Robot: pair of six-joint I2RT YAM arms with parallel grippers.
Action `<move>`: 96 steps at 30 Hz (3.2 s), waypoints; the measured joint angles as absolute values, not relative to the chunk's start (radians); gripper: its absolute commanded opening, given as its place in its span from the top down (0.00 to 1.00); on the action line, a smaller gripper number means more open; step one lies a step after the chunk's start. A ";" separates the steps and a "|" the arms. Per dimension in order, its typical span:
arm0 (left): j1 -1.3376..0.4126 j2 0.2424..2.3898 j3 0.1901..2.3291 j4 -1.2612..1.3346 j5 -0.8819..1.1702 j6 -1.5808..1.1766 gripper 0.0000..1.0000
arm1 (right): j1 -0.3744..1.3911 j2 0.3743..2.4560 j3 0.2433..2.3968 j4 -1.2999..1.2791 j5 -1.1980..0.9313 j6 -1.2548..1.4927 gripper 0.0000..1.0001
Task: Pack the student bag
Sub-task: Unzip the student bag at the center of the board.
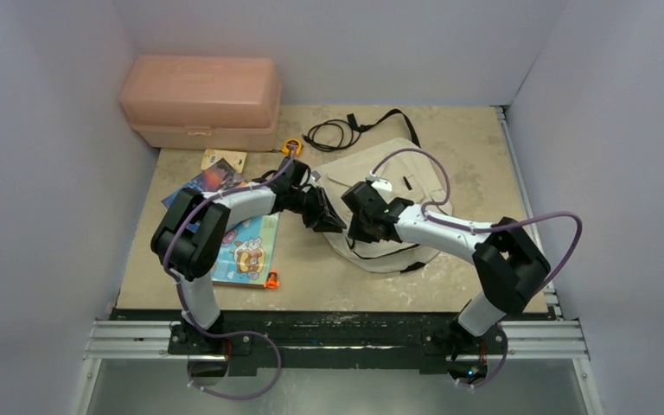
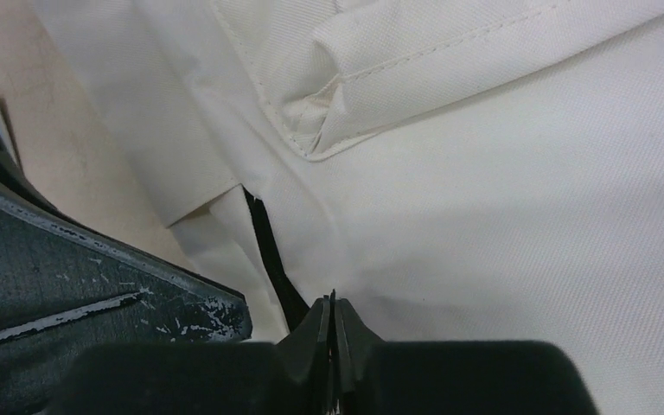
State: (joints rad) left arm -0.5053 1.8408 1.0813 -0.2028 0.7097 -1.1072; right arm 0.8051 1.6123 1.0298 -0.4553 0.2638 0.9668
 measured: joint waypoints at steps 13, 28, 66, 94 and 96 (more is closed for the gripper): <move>-0.528 1.840 1.040 -0.179 0.696 -1.141 0.31 | 0.809 1.351 0.877 -0.295 0.282 0.962 1.00; -0.533 1.904 1.069 -0.181 0.709 -1.122 0.82 | 0.812 1.313 0.842 -0.220 0.231 0.937 1.00; -0.501 1.900 1.286 -0.538 0.593 -0.889 1.00 | 0.813 0.744 0.636 -0.472 0.334 0.936 1.00; -0.769 1.122 0.929 -0.326 0.267 -0.636 0.11 | 0.813 0.679 0.561 -0.245 0.243 0.593 1.00; -0.848 1.158 0.931 -0.294 0.182 -0.610 0.11 | 0.813 0.690 0.561 -0.242 0.245 0.594 1.00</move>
